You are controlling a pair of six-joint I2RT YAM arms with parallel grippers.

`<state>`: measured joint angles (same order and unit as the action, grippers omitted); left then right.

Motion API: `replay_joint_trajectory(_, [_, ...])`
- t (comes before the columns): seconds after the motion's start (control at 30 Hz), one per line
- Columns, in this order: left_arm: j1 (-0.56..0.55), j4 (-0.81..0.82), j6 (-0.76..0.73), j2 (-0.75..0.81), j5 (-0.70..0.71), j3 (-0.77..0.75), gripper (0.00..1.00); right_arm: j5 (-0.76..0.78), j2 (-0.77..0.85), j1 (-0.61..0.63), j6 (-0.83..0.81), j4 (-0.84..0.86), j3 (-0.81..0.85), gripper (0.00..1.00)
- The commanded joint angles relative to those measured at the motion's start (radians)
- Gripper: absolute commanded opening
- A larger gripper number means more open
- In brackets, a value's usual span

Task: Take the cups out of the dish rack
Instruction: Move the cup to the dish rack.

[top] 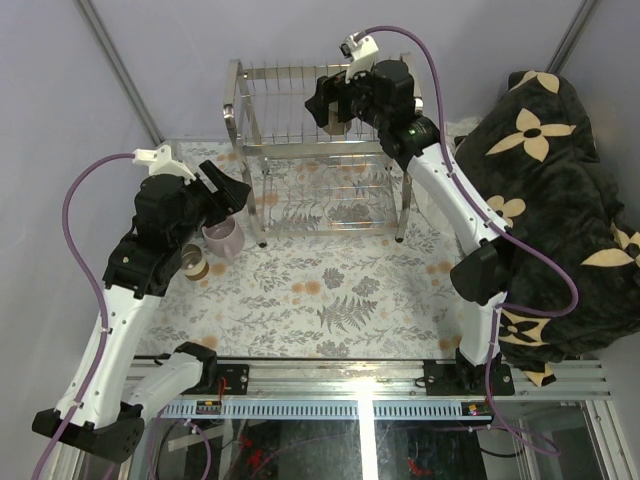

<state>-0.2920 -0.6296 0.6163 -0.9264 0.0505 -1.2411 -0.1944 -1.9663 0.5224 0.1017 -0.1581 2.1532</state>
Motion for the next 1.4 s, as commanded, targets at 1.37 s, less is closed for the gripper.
replay_joint_trajectory(1.37, [-0.003, 0.031, 0.008, -0.026, -0.018, 0.023, 0.71, -0.161, 0.006, -0.099, -0.151, -0.246, 0.155, 0.92])
